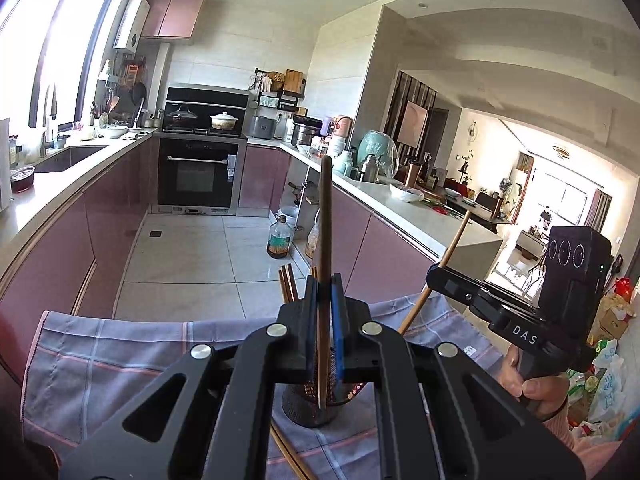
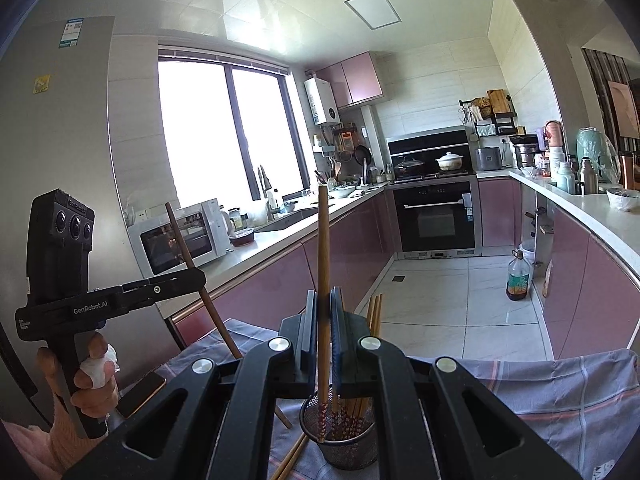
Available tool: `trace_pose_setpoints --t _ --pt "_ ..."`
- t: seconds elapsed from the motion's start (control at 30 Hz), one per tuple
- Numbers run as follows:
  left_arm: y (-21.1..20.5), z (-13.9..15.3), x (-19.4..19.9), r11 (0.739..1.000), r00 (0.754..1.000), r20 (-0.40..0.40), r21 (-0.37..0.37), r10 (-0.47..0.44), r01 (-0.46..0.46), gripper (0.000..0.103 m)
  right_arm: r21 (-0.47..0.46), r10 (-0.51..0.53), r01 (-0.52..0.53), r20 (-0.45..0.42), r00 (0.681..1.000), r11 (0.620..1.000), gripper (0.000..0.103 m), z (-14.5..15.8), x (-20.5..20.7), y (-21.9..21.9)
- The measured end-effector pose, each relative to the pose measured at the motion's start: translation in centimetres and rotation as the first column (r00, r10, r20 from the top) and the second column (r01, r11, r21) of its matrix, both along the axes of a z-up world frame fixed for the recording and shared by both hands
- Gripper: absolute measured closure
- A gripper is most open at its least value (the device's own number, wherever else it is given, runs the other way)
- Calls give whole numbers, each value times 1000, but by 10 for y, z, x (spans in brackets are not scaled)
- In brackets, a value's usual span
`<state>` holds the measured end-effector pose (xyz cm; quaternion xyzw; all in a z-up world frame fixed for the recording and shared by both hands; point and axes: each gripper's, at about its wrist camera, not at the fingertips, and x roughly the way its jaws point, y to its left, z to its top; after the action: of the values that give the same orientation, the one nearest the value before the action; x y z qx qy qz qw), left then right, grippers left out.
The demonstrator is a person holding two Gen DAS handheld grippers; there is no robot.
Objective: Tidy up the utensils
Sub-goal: 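Lower both held chopsticks into the mesh cup and open both tools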
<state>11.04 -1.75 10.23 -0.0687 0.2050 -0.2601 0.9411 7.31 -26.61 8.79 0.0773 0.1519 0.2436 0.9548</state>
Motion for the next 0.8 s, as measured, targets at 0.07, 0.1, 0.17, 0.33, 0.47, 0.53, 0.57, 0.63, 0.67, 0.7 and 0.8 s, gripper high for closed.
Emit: trace_pose_setpoints --t 0.07,0.1,0.17,0.33,0.47,0.53,0.57,0.63,0.67,0.7,0.8 --pt "-1 -1 1 1000 1000 1 -3 -1 1 96 1 -7 7 -3 1000 1000 98 -1 3 1" --pt "-2 -1 1 1000 1000 2 -1 0 0 96 2 -9 9 -5 1000 1000 98 -2 4 1" --pt "-5 -2 1 1000 1000 2 0 2 -2 96 2 -14 14 -7 1000 1000 98 -3 8 2" --pt "-10 -6 3 1000 1000 -7 18 4 -4 96 -4 -26 25 -17 1000 1000 98 -7 14 4" --pt "-15 -9 9 999 1000 -27 35 7 -6 96 -9 -30 30 -33 999 1000 98 -12 19 6" --pt "-17 -13 11 999 999 -41 42 8 -6 96 -17 -34 34 -42 999 999 98 -15 22 8" --pt "-20 -14 12 999 999 -47 45 8 -6 96 -20 -36 36 -46 998 999 98 -16 23 9" --pt "-23 -17 14 999 998 -62 51 7 -4 96 -26 -38 37 -53 998 999 98 -19 26 10" --pt "-24 -18 15 999 998 -67 54 7 -4 96 -29 -40 38 -56 998 999 98 -20 27 11" --pt "-23 -19 17 998 997 -72 58 7 -3 96 -31 -41 39 -59 997 999 98 -21 28 11" --pt "-25 -24 17 998 996 -88 70 9 -3 96 -39 -42 39 -73 996 998 98 -25 31 13"
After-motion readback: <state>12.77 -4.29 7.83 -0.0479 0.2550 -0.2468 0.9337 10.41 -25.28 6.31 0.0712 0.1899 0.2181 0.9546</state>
